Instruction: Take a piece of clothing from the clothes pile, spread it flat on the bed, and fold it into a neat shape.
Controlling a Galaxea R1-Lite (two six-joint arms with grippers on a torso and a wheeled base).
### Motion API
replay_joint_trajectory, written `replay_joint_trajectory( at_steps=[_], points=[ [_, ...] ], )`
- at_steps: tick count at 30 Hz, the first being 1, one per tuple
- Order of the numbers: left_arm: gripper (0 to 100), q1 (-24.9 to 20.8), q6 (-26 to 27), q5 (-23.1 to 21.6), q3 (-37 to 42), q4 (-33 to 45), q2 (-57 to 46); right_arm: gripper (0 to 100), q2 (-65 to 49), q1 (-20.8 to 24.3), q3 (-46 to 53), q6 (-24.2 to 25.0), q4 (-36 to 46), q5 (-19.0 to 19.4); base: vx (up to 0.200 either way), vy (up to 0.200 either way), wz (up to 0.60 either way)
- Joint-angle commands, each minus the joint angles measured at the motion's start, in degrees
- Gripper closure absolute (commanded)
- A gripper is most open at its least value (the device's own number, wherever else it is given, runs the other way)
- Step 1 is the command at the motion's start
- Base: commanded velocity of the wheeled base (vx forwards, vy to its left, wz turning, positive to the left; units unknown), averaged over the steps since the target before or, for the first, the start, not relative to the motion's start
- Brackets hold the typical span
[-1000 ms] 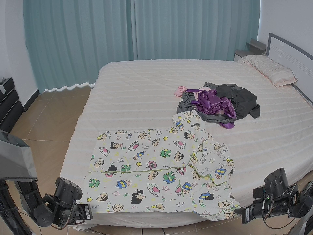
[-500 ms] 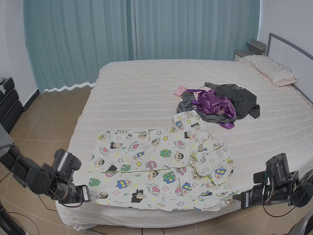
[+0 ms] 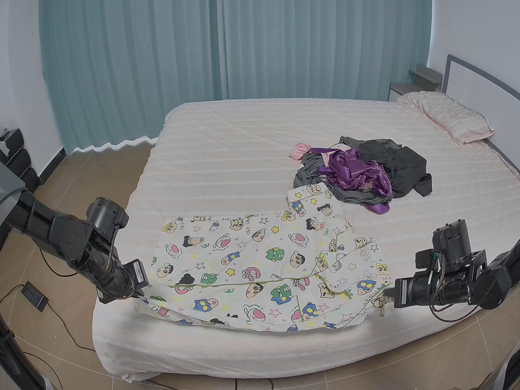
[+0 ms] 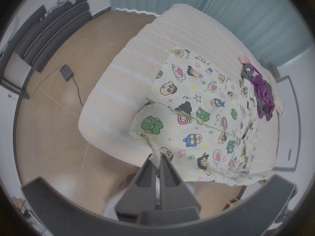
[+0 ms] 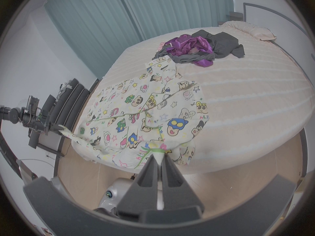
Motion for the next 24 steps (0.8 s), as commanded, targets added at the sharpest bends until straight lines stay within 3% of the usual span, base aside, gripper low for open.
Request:
replay_joint_trajectory(
  at_steps=[1,15,24],
  points=[
    [100,1.9,-3.2,-2.3,-4.3,0.6,3.4,100,4.3,-2.0,-3.4,0.1,-0.3,0.2,0.0,0.0,0.0],
    [100,4.5,-11.0,-5.0,-8.0,-0.2,5.2,100,6.3,-5.0,-6.8,1.2,-0.4,0.1,0.0,0.0,0.0],
    [100,5.4,-11.7,-5.4,-8.5,-2.3,7.6,100,8.4,-5.0,-8.0,1.9,-2.1,0.0,0.0,0.0,0.0]
  ],
)
